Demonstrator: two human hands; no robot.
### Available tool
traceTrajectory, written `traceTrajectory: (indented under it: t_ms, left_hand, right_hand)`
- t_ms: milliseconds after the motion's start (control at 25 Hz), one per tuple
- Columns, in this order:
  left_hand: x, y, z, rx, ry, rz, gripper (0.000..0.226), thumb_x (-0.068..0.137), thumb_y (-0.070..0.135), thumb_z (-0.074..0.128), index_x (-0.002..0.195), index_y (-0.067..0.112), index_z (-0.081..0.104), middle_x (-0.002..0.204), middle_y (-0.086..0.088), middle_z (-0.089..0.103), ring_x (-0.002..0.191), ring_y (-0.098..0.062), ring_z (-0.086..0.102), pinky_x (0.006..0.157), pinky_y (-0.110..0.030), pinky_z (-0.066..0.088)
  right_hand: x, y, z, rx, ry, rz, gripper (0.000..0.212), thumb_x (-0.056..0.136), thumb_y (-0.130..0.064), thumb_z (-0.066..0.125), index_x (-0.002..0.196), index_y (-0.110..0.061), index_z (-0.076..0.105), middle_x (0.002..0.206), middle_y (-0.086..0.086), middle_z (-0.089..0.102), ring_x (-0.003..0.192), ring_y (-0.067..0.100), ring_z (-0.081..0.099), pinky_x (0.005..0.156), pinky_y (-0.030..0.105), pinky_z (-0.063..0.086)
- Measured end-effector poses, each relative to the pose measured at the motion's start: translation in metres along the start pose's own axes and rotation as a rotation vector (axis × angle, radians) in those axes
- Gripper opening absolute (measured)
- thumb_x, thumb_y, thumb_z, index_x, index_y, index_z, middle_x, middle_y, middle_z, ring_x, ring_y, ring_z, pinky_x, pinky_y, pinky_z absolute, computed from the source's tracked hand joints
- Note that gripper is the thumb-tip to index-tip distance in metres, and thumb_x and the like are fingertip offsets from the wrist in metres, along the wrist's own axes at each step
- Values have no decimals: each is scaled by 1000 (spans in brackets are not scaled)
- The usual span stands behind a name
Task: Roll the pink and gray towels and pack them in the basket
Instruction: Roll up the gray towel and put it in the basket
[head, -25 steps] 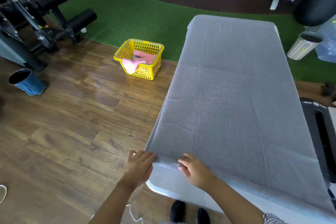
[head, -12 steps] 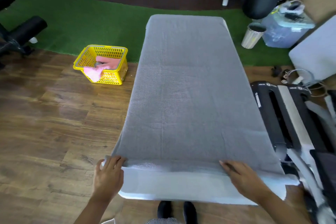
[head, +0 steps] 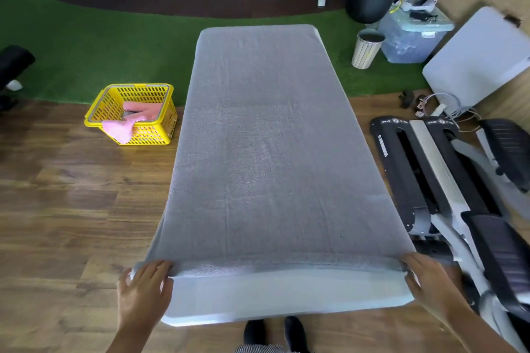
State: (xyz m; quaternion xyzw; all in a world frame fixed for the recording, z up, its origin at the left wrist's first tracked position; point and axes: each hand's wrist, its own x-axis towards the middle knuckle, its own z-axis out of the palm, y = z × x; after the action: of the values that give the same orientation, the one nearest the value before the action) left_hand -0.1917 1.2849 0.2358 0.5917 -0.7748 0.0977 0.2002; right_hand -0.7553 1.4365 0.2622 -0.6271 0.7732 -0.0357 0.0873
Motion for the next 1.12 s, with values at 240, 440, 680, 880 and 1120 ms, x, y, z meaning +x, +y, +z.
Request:
traceTrajectory:
  t_ms: [240, 440, 680, 880, 1120]
  left_hand:
    - [0, -13, -8, 65, -97, 7, 36, 81, 26, 39, 80, 19, 73, 76, 2, 68, 77, -20, 64, 83, -51, 40]
    - [-7, -8, -9, -104, -110, 18, 39, 82, 22, 39, 92, 5, 72, 94, -10, 70, 94, -16, 52, 100, -38, 35]
    - [-5, -3, -14, -231, -173, 16, 38, 83, 27, 43, 87, 9, 76, 95, 7, 68, 118, 22, 38, 102, -45, 36]
    - [1, 1, -3, -229, -187, 23, 37, 77, 33, 46, 84, 12, 77, 88, 0, 74, 106, 12, 49, 106, -32, 26]
    - [6, 23, -6, -107, -98, 168, 36, 75, 14, 40, 100, 25, 64, 86, 3, 72, 89, -7, 52, 90, -47, 37]
  right_hand:
    - [5, 0, 0, 94, -27, -22, 32, 67, -12, 65, 74, -37, 46, 69, -14, 52, 65, 11, 52, 62, 22, 38]
    - [6, 4, -3, 60, 66, 83, 20, 73, -20, 64, 92, -13, 63, 90, 0, 60, 78, 25, 59, 68, 37, 49]
    - [-3, 24, 15, 35, 51, 98, 37, 77, -28, 50, 99, -8, 70, 100, 5, 67, 87, 26, 63, 92, 27, 38]
    - [2, 24, 2, -31, 18, 99, 27, 59, -8, 65, 84, -15, 70, 79, 4, 68, 64, 31, 63, 59, 40, 52]
    - [-10, 43, -15, 20, 1, 141, 13, 60, -12, 74, 72, -16, 72, 66, -5, 67, 59, 22, 65, 54, 36, 51]
